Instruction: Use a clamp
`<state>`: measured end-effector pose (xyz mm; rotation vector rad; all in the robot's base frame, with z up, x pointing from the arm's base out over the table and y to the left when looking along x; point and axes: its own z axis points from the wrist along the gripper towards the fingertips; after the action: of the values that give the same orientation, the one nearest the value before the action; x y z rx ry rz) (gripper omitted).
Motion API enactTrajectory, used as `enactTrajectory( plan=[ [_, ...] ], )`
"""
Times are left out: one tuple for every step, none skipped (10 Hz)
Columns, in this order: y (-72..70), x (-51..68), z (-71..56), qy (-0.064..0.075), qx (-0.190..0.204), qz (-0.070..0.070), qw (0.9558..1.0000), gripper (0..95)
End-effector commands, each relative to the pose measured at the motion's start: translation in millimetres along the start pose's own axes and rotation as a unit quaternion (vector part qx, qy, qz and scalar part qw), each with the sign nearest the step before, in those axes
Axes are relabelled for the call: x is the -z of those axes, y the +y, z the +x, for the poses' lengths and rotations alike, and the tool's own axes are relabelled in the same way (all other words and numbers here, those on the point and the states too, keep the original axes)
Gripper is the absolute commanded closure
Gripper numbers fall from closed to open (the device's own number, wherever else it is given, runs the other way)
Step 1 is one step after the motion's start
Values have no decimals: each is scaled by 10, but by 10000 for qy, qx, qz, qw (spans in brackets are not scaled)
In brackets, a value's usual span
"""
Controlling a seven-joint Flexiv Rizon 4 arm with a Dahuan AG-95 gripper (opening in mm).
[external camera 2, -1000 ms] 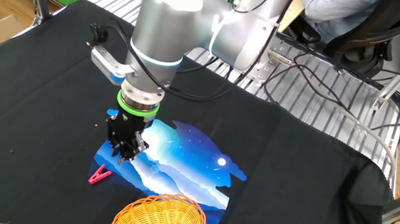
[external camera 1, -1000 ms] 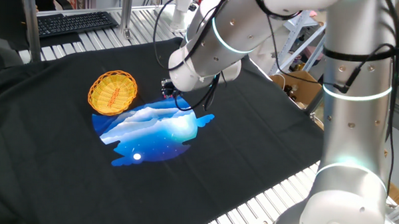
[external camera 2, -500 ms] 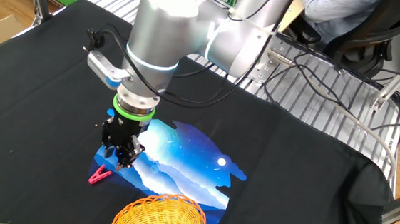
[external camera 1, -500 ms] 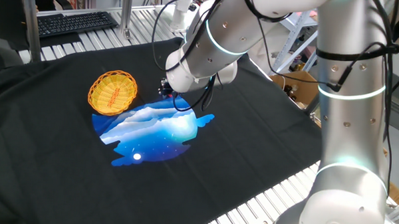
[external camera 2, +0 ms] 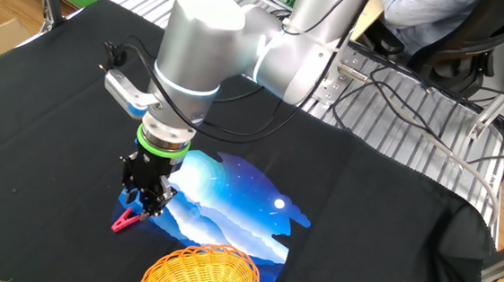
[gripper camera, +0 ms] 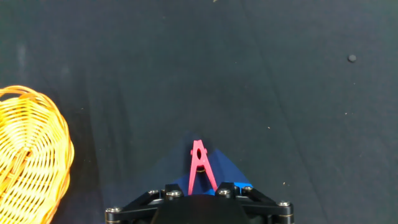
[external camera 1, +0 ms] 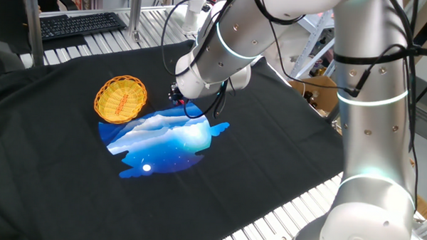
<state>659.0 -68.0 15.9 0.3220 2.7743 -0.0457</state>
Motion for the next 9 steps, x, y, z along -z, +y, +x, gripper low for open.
enactTrajectory(
  plan=[
    [-4, -39, -20, -25, 18, 12, 10000, 570],
    [-5, -49, -24, -38, 25, 10, 10000, 570],
    [-6, -58, -28, -41, 28, 10, 10000, 570],
    [-9, -78, -34, -64, 26, 4, 10000, 570],
    [-11, -88, -37, -69, 26, 3, 10000, 570],
    [-15, -98, -40, -73, 26, -2, 10000, 570],
    [-18, -110, -37, -84, 27, -4, 10000, 570],
    [-20, -118, -35, -94, 28, -6, 10000, 570],
    [-23, -130, -30, -104, 27, -9, 9999, 570]
  ],
)
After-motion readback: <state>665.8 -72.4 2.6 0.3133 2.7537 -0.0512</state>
